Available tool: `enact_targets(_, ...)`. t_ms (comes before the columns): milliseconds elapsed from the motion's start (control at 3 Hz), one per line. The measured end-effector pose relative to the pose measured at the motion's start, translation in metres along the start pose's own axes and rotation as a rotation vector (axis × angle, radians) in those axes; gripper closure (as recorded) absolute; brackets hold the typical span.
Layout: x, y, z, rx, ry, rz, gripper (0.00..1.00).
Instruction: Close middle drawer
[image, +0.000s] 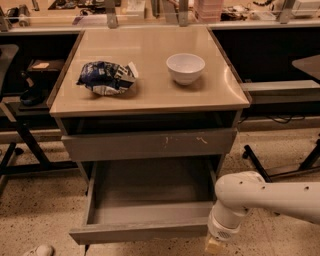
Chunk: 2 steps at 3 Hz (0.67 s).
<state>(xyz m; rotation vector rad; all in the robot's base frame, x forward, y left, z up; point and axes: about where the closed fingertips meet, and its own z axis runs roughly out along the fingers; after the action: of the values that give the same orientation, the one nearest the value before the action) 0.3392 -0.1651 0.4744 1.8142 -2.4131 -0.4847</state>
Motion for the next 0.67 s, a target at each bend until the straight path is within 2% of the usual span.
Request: enact_targets(667, -0.015, -0.024, 0.031, -0.016, 0.025, -0.036, 1.00)
